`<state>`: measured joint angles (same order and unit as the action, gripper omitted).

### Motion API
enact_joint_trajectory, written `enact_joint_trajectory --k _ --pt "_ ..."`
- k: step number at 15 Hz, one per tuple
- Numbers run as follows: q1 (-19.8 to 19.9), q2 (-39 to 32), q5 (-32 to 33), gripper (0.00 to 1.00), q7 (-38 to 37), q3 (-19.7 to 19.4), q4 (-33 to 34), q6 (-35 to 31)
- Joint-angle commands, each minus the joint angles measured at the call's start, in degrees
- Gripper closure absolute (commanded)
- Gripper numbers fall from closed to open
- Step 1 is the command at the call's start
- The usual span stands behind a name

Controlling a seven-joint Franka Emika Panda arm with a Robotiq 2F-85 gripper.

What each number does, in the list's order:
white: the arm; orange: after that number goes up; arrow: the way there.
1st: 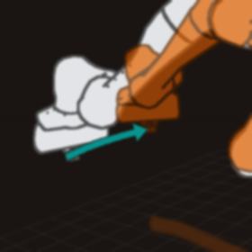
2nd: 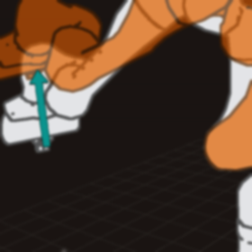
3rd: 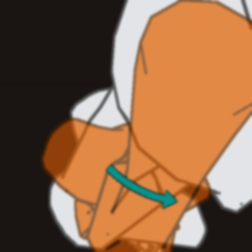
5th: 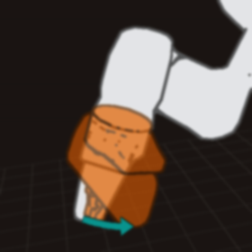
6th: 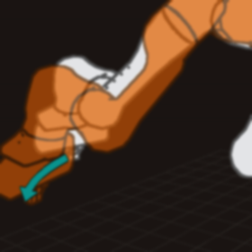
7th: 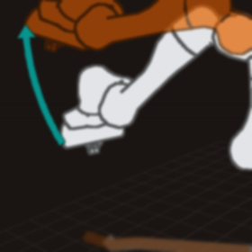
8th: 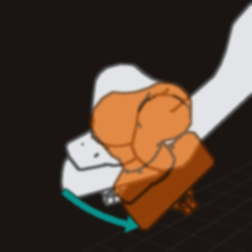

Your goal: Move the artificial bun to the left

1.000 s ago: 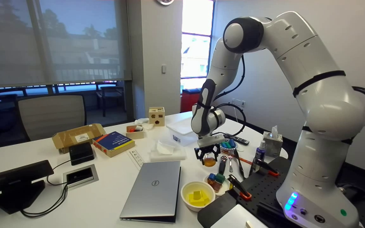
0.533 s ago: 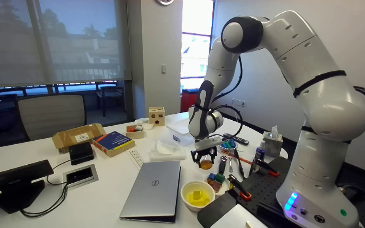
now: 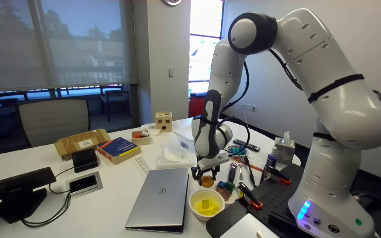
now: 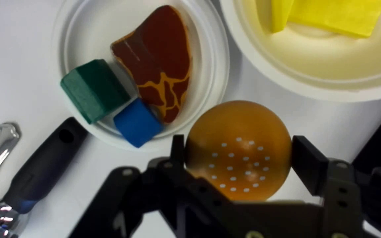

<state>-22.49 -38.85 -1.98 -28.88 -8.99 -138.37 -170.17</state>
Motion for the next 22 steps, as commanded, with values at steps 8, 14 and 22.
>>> enact_joint_trajectory --k 8,14,22 --pt "-22.77 6.74 -15.83 0.45 -3.92 -9.63 -14.08 -16.14" --pt "-20.09 8.60 -18.59 0.45 -0.02 -2.69 -14.61 -14.44" --pt "-7.63 6.21 -16.88 0.45 2.87 9.34 -11.81 -12.53"
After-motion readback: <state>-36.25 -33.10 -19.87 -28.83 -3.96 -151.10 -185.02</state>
